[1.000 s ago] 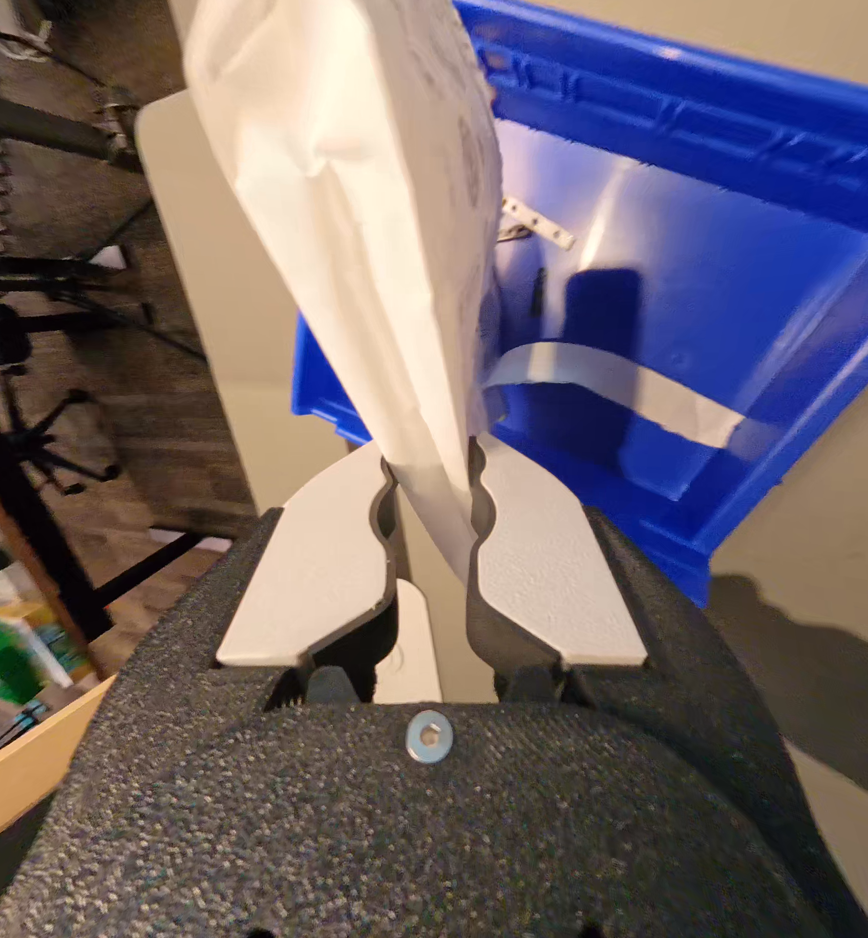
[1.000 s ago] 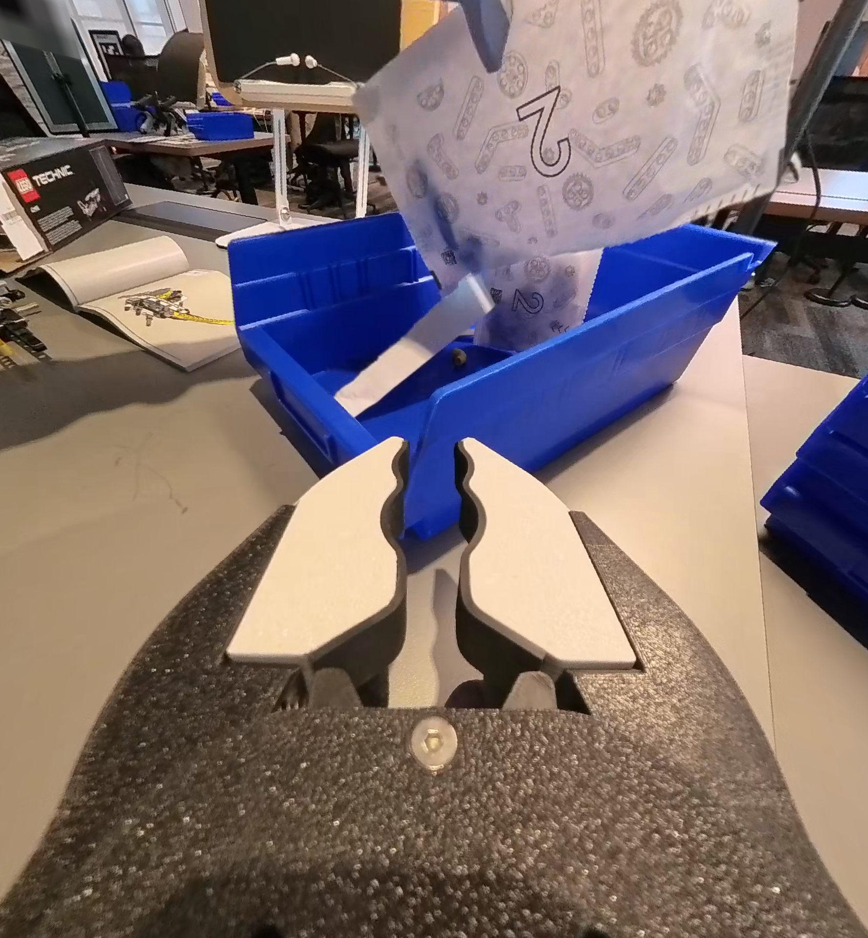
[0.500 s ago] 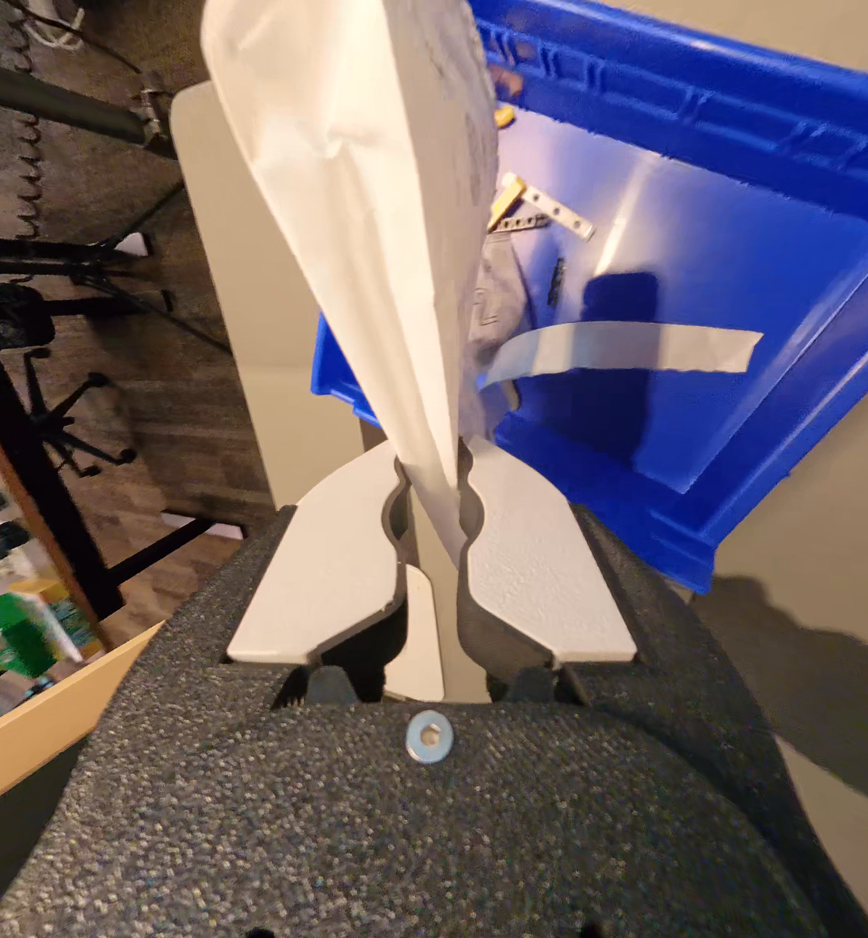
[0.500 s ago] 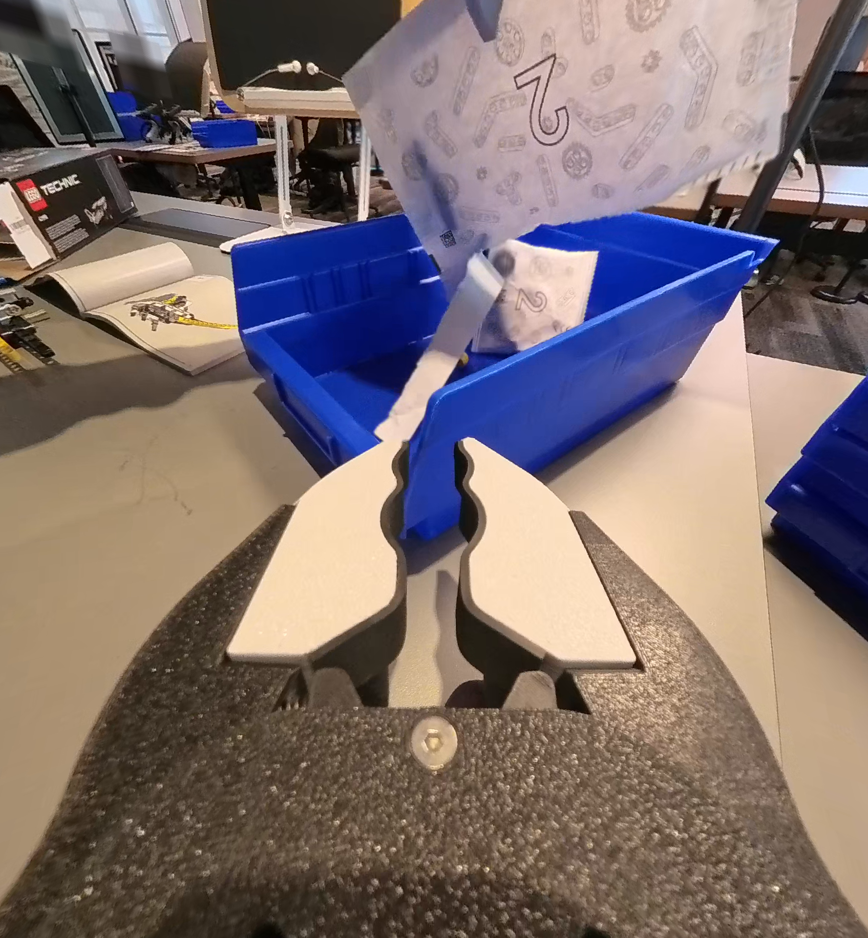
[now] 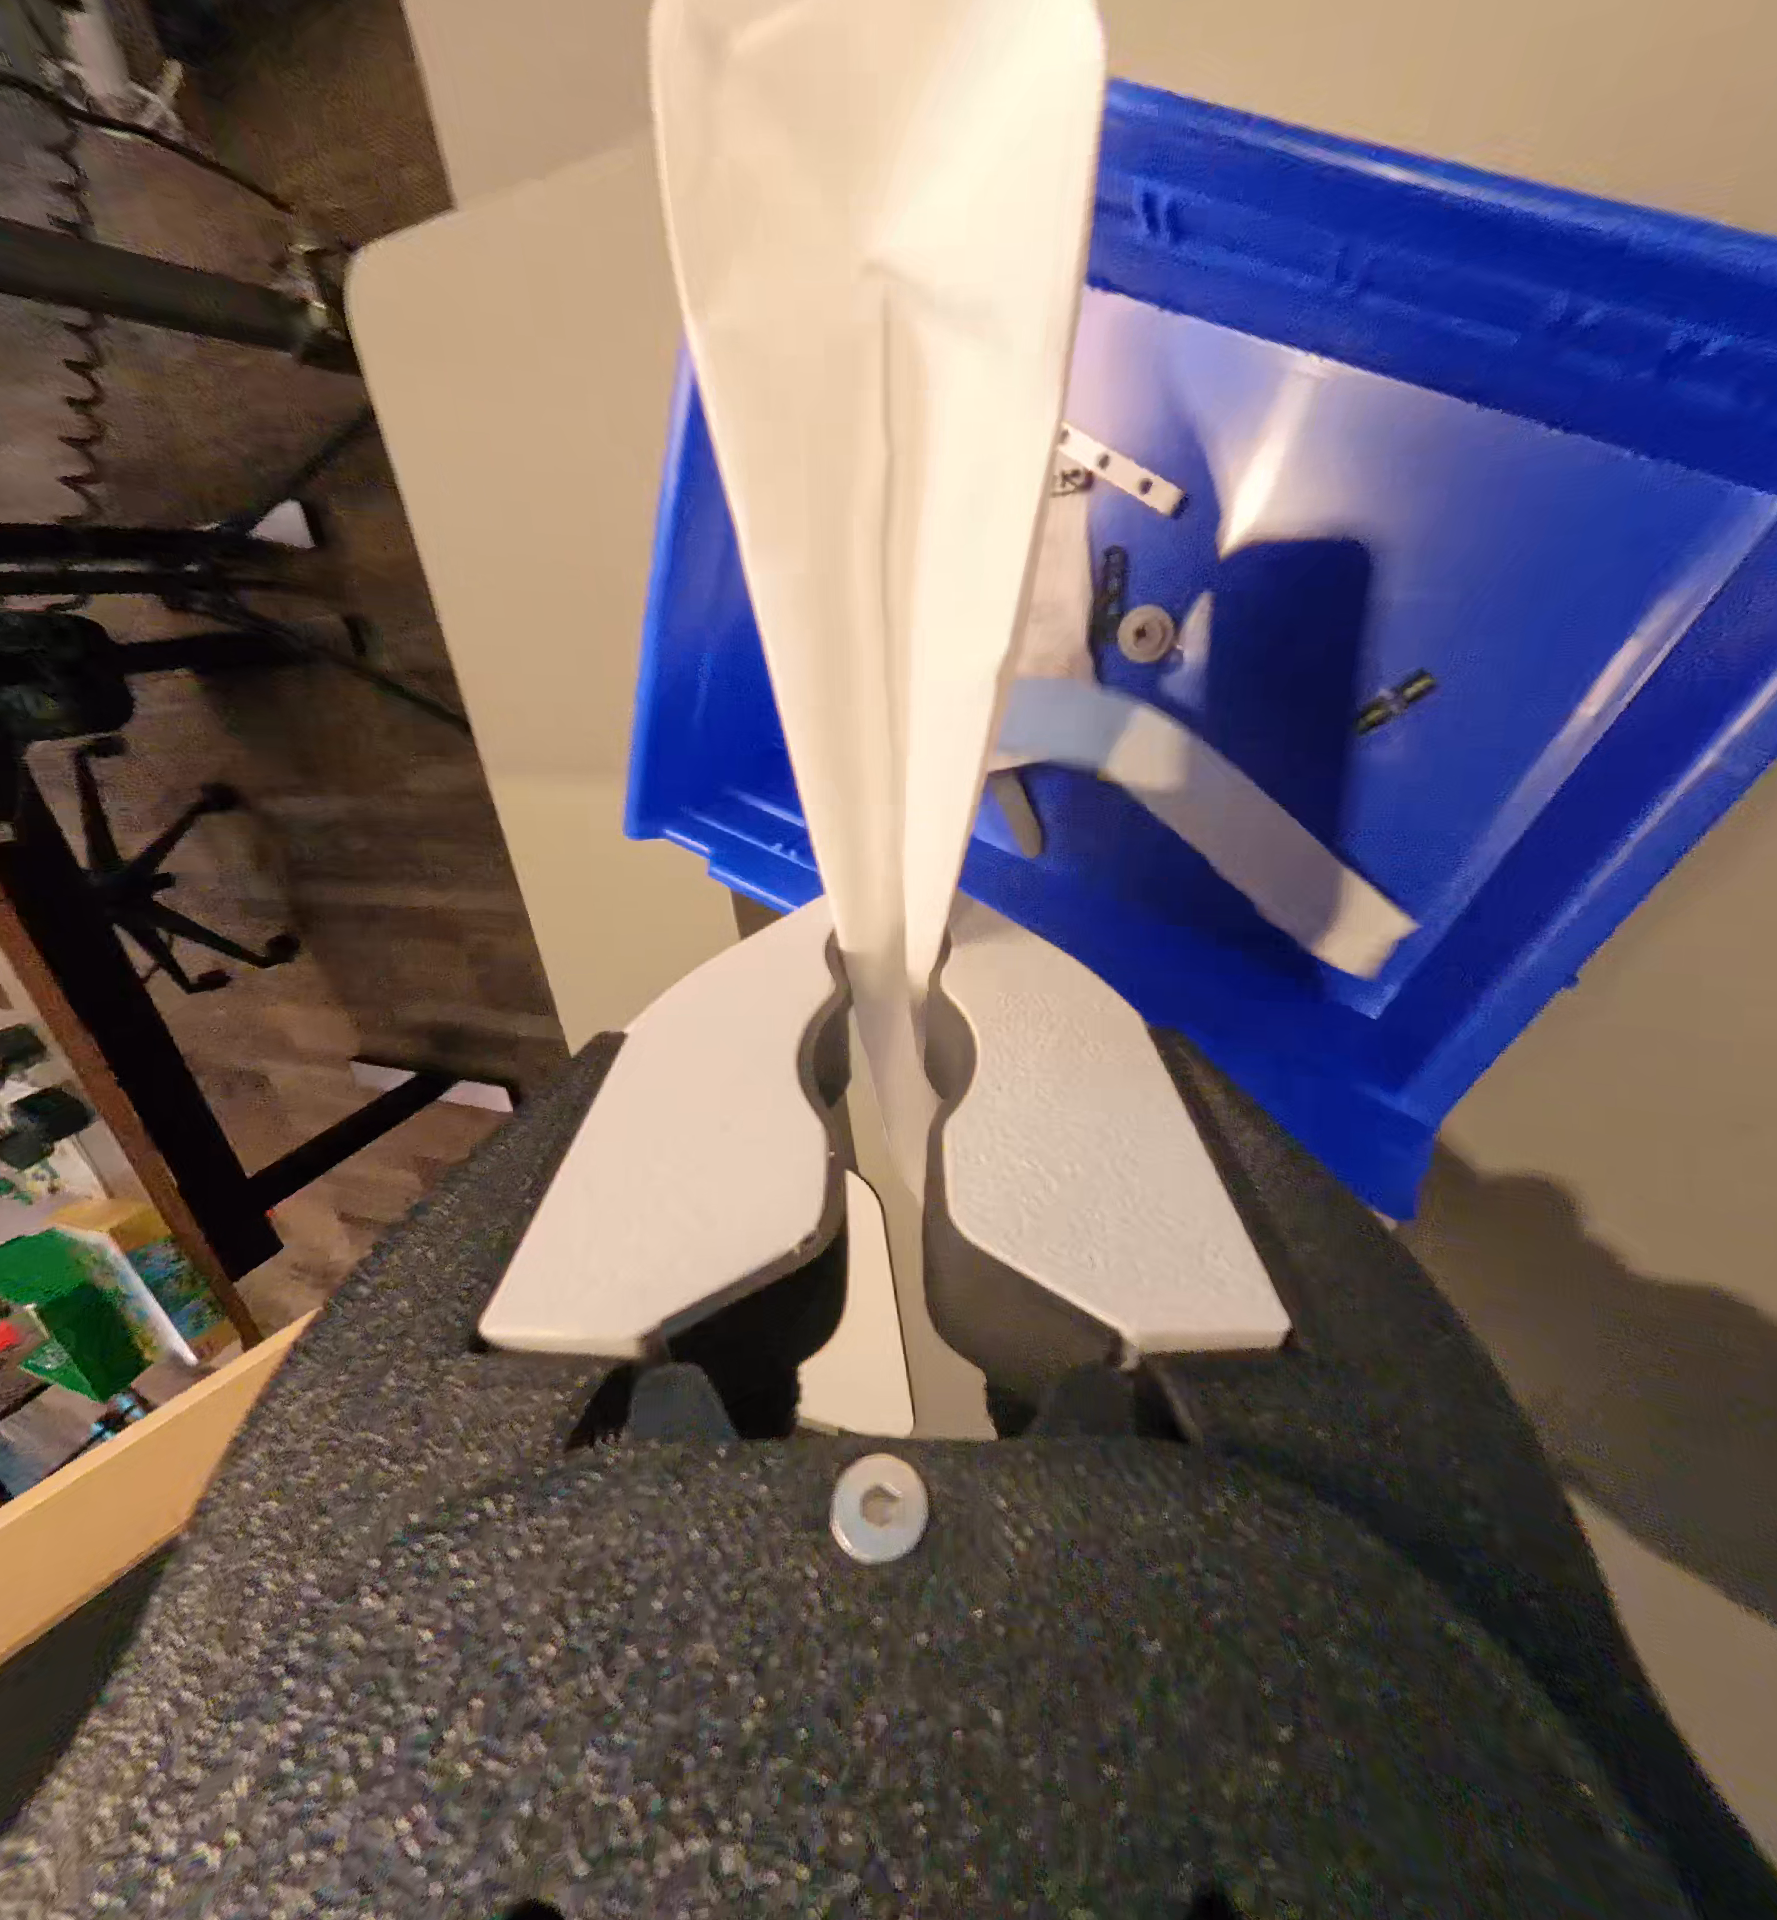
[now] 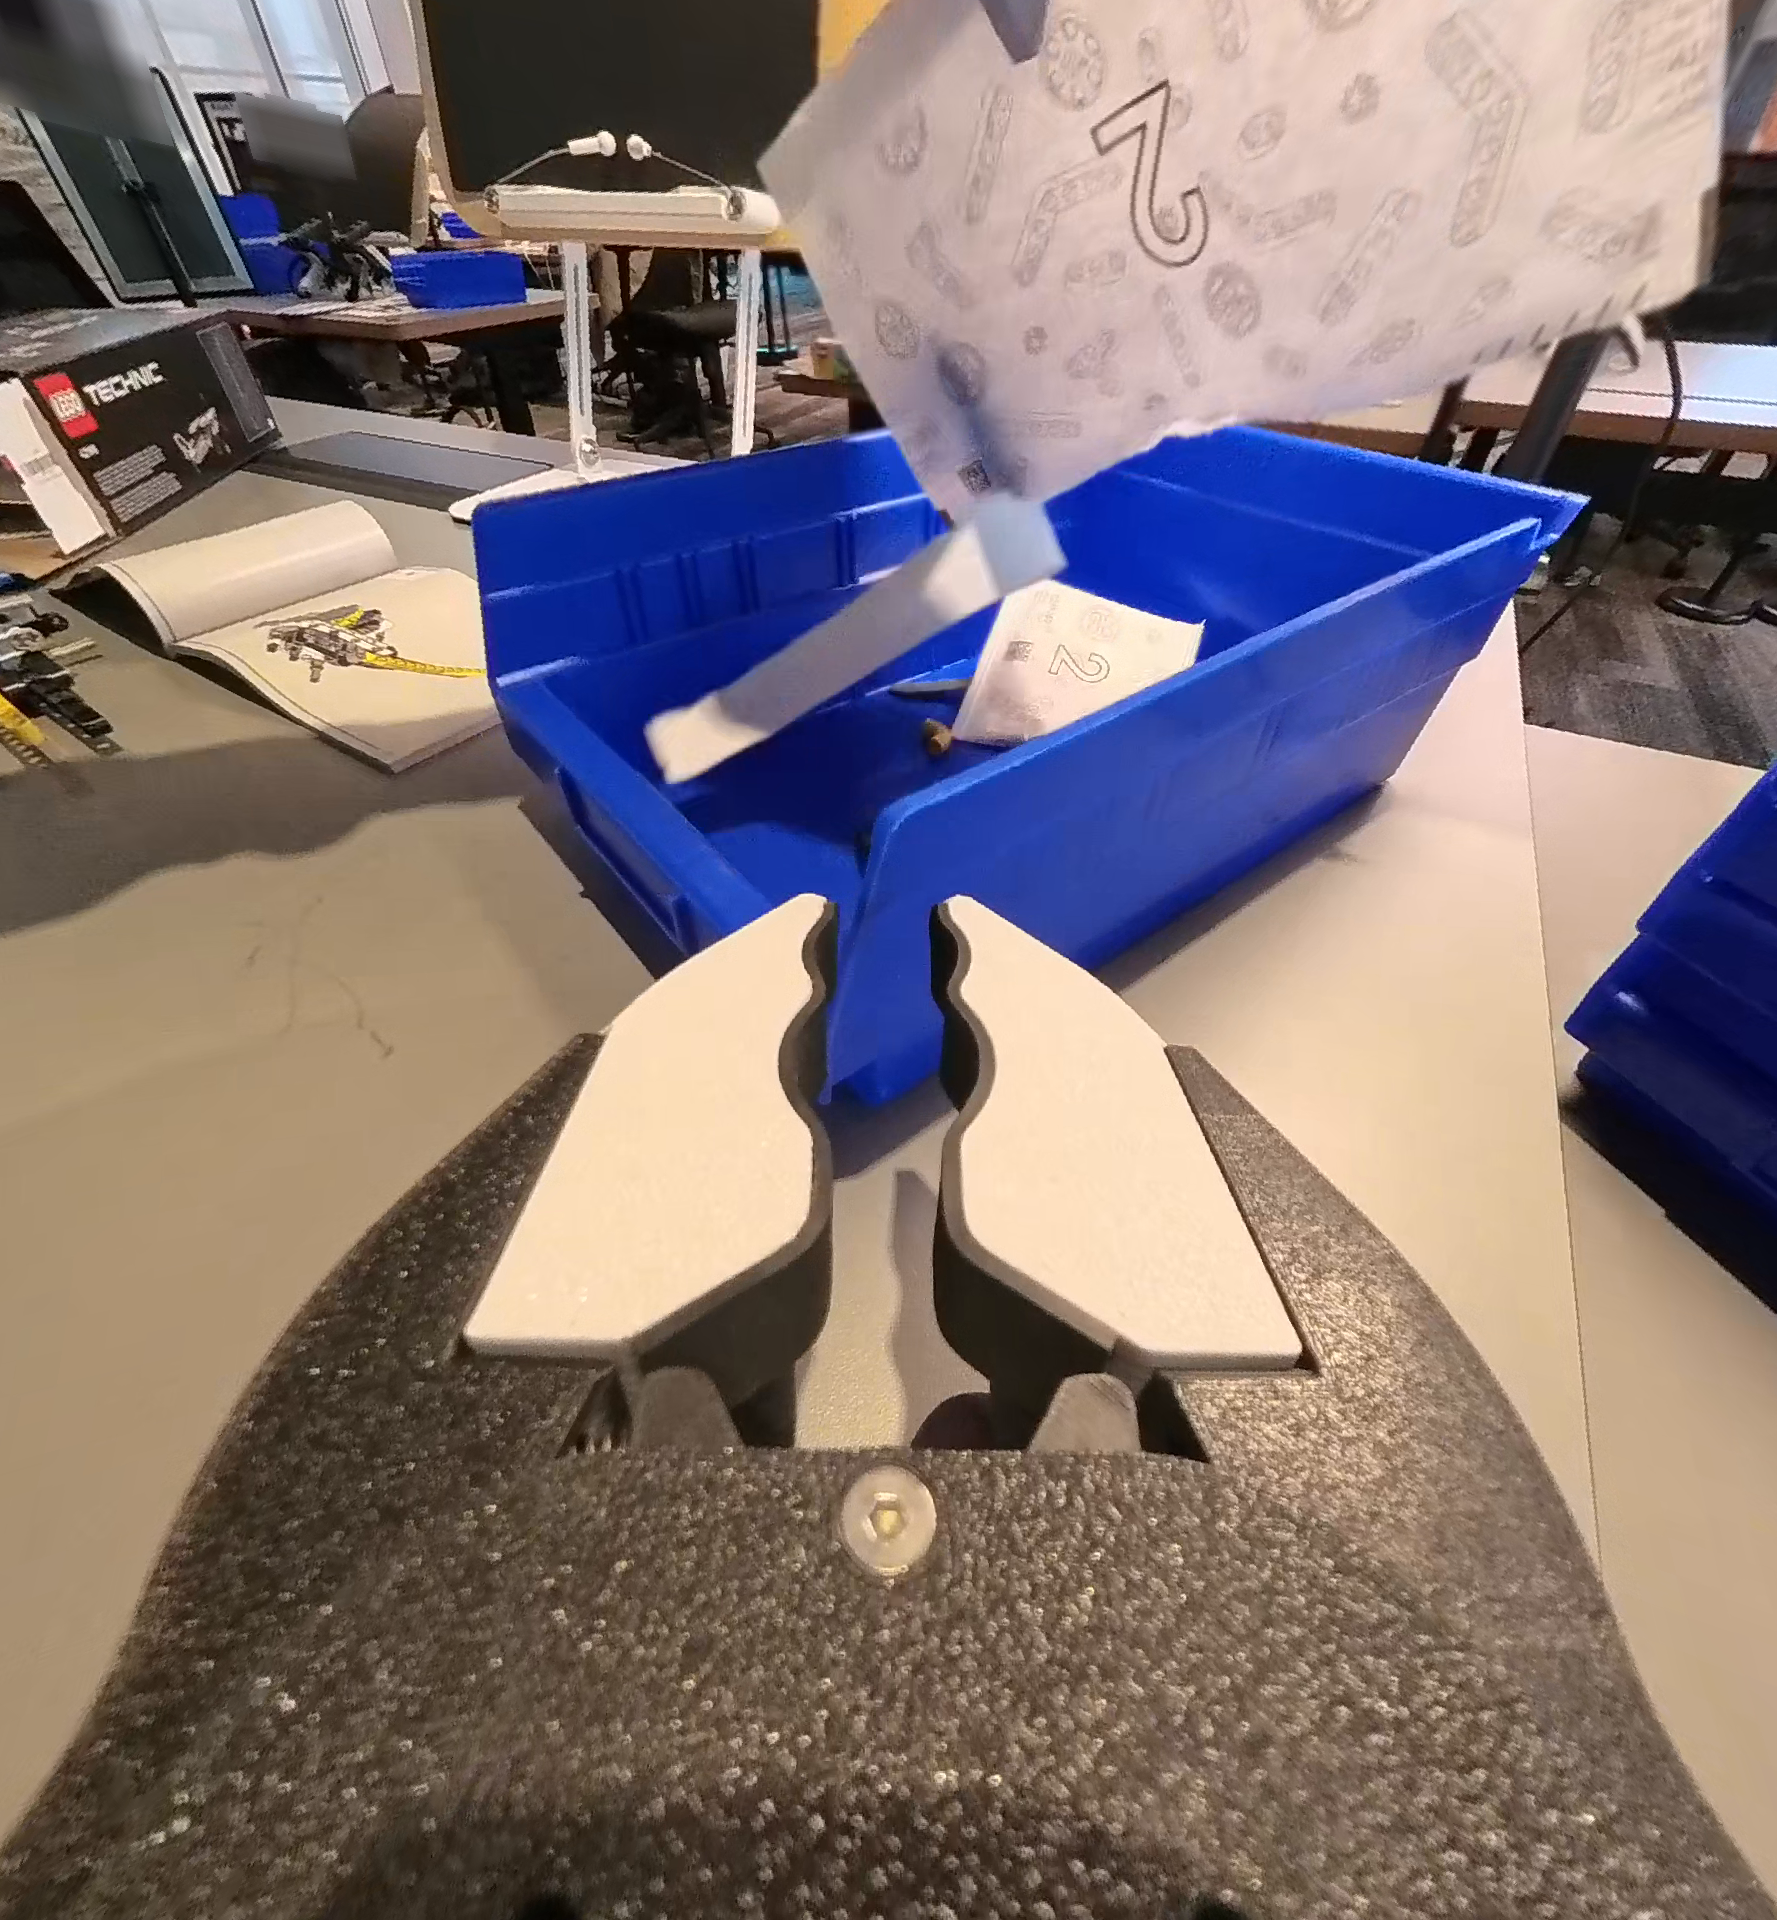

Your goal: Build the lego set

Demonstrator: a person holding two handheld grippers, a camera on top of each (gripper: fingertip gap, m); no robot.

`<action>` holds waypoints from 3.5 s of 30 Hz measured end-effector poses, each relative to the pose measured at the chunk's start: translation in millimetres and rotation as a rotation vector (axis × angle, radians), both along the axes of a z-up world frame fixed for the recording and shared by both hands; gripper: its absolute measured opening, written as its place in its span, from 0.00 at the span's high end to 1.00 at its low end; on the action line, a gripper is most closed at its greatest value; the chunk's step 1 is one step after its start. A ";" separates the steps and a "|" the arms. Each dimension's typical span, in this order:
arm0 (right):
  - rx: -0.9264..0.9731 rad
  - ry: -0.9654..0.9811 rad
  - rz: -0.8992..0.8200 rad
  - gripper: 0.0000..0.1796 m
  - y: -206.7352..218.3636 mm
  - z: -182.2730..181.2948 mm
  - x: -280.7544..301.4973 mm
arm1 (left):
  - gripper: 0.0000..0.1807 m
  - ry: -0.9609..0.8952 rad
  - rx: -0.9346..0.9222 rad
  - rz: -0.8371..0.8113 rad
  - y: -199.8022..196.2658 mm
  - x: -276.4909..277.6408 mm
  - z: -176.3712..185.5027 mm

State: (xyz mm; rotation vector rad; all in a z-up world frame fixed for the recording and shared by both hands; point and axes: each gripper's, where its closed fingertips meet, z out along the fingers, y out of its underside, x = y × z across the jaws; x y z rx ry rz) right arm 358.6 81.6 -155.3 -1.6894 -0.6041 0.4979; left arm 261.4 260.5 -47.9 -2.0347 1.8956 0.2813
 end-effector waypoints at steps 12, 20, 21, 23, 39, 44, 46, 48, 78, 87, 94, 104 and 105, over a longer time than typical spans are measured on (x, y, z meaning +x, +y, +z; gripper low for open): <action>-0.002 0.009 0.005 0.91 -0.7 0.5 -0.5 | 0.95 0.060 0.037 -0.036 0.2 5.4 -6.9; -0.003 0.011 0.008 0.91 -1.0 0.5 -1.0 | 0.99 0.107 0.092 -0.087 1.2 11.2 -10.3; -0.002 0.012 0.006 0.91 -1.0 0.6 -0.6 | 0.99 0.059 0.049 -0.070 -3.3 17.1 -11.6; -0.005 0.014 0.007 0.91 -0.8 0.6 -0.6 | 0.99 0.110 0.039 -0.076 -5.2 12.8 -16.2; -0.008 0.028 0.017 0.90 -1.4 1.0 -1.3 | 0.99 0.061 -0.041 -0.062 -19.9 16.5 -15.4; -0.004 0.069 -0.005 0.88 4.3 5.7 4.5 | 0.98 0.146 -0.023 -0.061 -14.7 3.7 -24.1; -0.006 0.068 -0.014 0.82 11.1 13.7 10.1 | 0.97 0.157 -0.008 -0.066 -11.3 0.3 -22.3; 0.022 0.022 -0.047 0.79 23.8 29.0 18.7 | 0.96 0.155 -0.015 -0.073 -11.8 -1.0 -21.8; 0.097 0.230 0.130 1.00 152.2 104.6 30.9 | 0.63 -0.169 -0.020 -0.126 13.6 -24.4 -2.0; 0.006 0.410 0.199 1.00 149.0 97.3 45.1 | 0.66 -0.449 -0.079 -0.005 35.3 -42.2 -24.2; -0.005 0.492 0.268 1.00 146.3 97.8 47.5 | 0.89 -0.642 -0.173 -0.091 21.5 -20.2 -27.5; -0.063 0.554 0.256 0.93 154.4 85.7 57.3 | 1.00 -0.787 -0.259 -0.146 13.6 -13.5 -22.2; -0.075 0.532 0.246 0.93 155.6 81.9 57.7 | 1.00 -0.797 -0.268 -0.143 13.5 -14.1 -22.4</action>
